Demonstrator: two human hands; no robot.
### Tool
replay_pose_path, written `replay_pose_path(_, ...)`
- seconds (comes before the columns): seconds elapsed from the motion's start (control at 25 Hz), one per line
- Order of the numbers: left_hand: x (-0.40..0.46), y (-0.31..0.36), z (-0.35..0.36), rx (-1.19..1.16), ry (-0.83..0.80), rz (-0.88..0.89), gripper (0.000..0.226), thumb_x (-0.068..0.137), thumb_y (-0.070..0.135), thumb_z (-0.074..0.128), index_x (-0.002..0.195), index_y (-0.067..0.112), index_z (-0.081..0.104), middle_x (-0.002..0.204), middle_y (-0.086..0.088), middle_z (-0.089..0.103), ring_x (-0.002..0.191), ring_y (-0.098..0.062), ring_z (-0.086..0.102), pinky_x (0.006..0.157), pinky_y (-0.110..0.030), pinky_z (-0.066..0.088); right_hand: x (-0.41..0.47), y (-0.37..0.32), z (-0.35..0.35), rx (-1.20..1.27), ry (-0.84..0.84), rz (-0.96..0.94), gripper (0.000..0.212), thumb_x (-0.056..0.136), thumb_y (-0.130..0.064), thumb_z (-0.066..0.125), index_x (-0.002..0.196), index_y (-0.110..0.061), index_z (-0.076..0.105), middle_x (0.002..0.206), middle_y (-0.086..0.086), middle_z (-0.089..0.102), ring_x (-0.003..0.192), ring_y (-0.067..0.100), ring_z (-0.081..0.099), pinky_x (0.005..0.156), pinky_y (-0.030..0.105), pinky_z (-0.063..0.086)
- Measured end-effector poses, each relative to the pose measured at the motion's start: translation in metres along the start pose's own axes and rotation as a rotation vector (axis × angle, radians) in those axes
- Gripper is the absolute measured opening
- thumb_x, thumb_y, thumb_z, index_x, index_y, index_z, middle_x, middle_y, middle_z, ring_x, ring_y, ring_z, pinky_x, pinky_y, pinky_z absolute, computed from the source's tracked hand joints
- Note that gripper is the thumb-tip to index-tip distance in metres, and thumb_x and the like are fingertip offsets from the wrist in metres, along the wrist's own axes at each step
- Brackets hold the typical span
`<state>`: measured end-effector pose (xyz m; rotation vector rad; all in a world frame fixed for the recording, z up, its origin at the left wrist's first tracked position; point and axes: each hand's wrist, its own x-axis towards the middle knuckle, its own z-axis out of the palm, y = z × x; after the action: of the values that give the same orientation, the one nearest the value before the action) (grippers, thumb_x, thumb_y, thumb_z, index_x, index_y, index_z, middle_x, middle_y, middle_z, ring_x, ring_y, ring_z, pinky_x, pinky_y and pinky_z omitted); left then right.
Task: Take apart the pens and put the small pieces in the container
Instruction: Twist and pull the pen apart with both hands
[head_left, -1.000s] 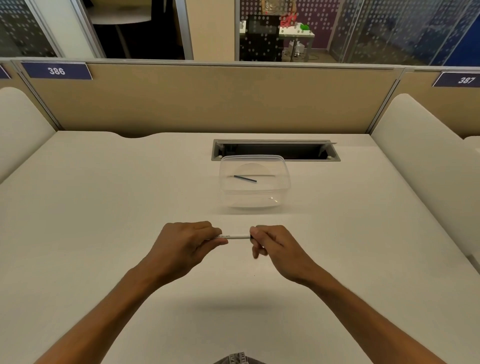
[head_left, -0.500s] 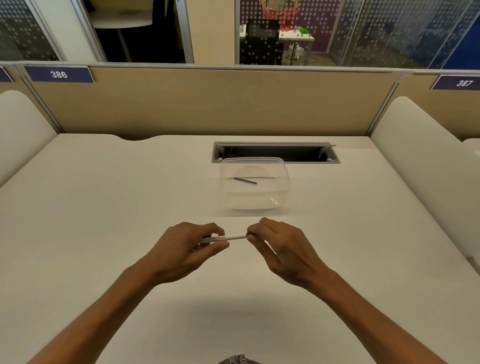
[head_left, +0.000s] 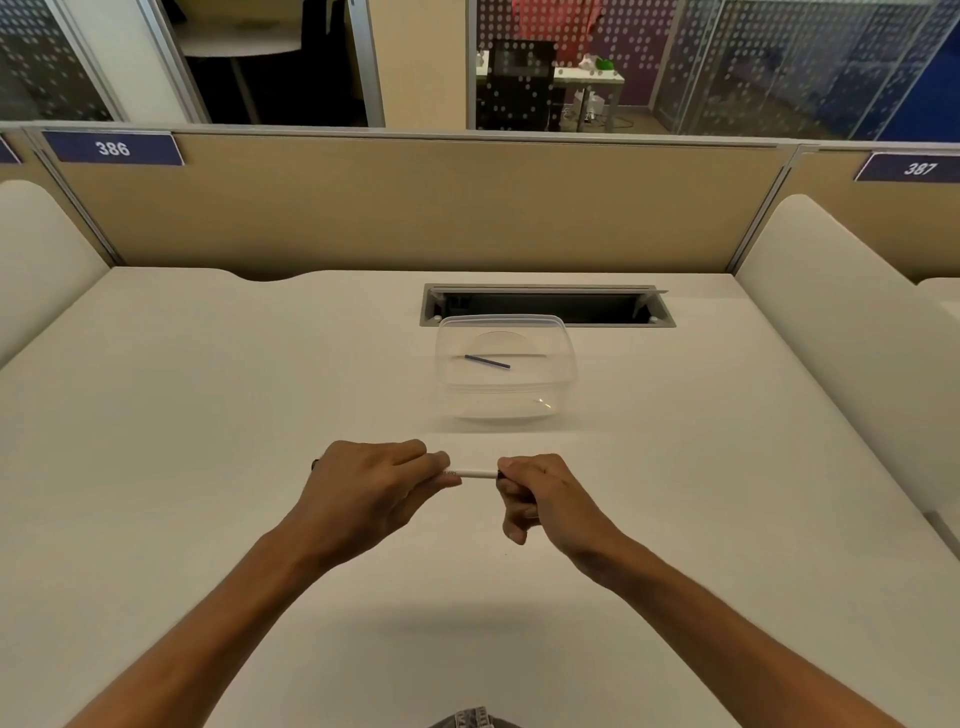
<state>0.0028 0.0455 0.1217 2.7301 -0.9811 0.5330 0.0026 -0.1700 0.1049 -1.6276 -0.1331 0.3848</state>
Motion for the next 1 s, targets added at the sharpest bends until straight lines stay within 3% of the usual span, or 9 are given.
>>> replay_pose_path(0.08, 0.001, -0.001, 0.000, -0.070, -0.007, -0.018, 0.035, 0.094, 0.046, 0.047, 0.087, 0.021, 0.070, 0.062, 0.006, 0.062, 0.045, -0.021, 0.048, 0.036, -0.030, 0.041, -0.002, 0.000, -0.001, -0.090, 0.014, -0.043, 0.048, 0.101, -0.022, 0.038, 0.054, -0.026, 0.044, 0.046, -0.010, 0.038, 0.044, 0.017, 0.043, 0.051, 0.027, 0.040)
replay_pose_path(0.28, 0.004, -0.009, 0.001, -0.419, -0.075, -0.225, 0.036, 0.088, 0.059, 0.047, 0.083, 0.029, 0.067, 0.055, 0.007, 0.051, 0.051, -0.013, 0.042, 0.047, -0.032, 0.037, -0.005, 0.004, -0.013, -0.999, 0.222, -0.726, 0.021, 0.098, -0.027, 0.044, 0.088, -0.017, 0.059, 0.070, -0.005, 0.058, 0.055, 0.015, 0.048, 0.047, 0.029, 0.038)
replay_pose_path(0.4, 0.005, -0.011, -0.001, -0.554, -0.141, -0.249, 0.038, 0.086, 0.062, 0.049, 0.088, 0.031, 0.070, 0.056, 0.004, 0.056, 0.051, -0.015, 0.043, 0.049, -0.036, 0.037, -0.001, 0.003, -0.022, -1.161, 0.199, -0.890, 0.024, 0.098, -0.023, 0.046, 0.088, -0.010, 0.063, 0.072, 0.001, 0.060, 0.055, 0.020, 0.049, 0.043, 0.030, 0.036)
replay_pose_path(0.52, 0.005, -0.009, -0.003, -0.562, -0.114, -0.241, 0.036, 0.085, 0.060, 0.052, 0.087, 0.029, 0.071, 0.056, 0.003, 0.057, 0.050, -0.015, 0.044, 0.048, -0.035, 0.037, -0.003, 0.001, -0.020, -1.016, 0.146, -0.803, 0.023, 0.098, -0.023, 0.044, 0.085, -0.011, 0.059, 0.069, -0.001, 0.058, 0.054, 0.017, 0.045, 0.045, 0.030, 0.037)
replay_pose_path(0.6, 0.004, -0.006, -0.007, -0.437, -0.064, -0.172, 0.033, 0.088, 0.056, 0.052, 0.084, 0.028, 0.070, 0.056, 0.005, 0.055, 0.049, -0.014, 0.042, 0.045, -0.033, 0.037, -0.005, 0.001, -0.014, -0.836, 0.112, -0.651, 0.026, 0.099, -0.025, 0.040, 0.078, -0.016, 0.052, 0.061, -0.005, 0.055, 0.051, 0.017, 0.046, 0.048, 0.032, 0.039)
replay_pose_path(0.72, 0.003, -0.002, -0.012, -0.055, -0.004, 0.020, 0.031, 0.093, 0.045, 0.050, 0.084, 0.022, 0.070, 0.057, 0.005, 0.056, 0.043, -0.020, 0.043, 0.036, -0.026, 0.034, -0.006, -0.001, -0.007, -0.313, 0.012, -0.293, 0.037, 0.099, -0.020, 0.039, 0.062, -0.019, 0.043, 0.048, -0.010, 0.041, 0.043, 0.020, 0.049, 0.049, 0.027, 0.039)
replay_pose_path(0.8, 0.002, -0.002, -0.013, 0.054, 0.006, 0.066, 0.031, 0.094, 0.041, 0.051, 0.085, 0.018, 0.070, 0.056, 0.003, 0.053, 0.041, -0.022, 0.042, 0.034, -0.024, 0.030, -0.003, -0.007, -0.005, -0.040, -0.068, -0.057, 0.048, 0.101, -0.017, 0.038, 0.054, -0.021, 0.039, 0.048, -0.010, 0.029, 0.040, 0.021, 0.038, 0.047, 0.023, 0.039)
replay_pose_path(0.92, 0.002, -0.003, -0.010, 0.070, 0.008, 0.083, 0.032, 0.095, 0.040, 0.050, 0.086, 0.017, 0.070, 0.056, 0.003, 0.054, 0.041, -0.021, 0.043, 0.033, -0.025, 0.032, -0.002, -0.012, -0.003, 0.060, -0.055, 0.089, 0.052, 0.102, -0.018, 0.039, 0.050, -0.020, 0.037, 0.047, -0.007, 0.026, 0.041, 0.018, 0.027, 0.043, 0.023, 0.036)
replay_pose_path(1.0, 0.004, -0.002, -0.009, -0.038, 0.001, 0.037, 0.034, 0.094, 0.043, 0.048, 0.086, 0.019, 0.071, 0.059, 0.006, 0.059, 0.043, -0.020, 0.045, 0.035, -0.027, 0.037, -0.004, -0.013, -0.001, -0.054, 0.030, -0.027, 0.049, 0.101, -0.020, 0.041, 0.053, -0.019, 0.043, 0.045, -0.007, 0.034, 0.040, 0.017, 0.033, 0.043, 0.026, 0.037)
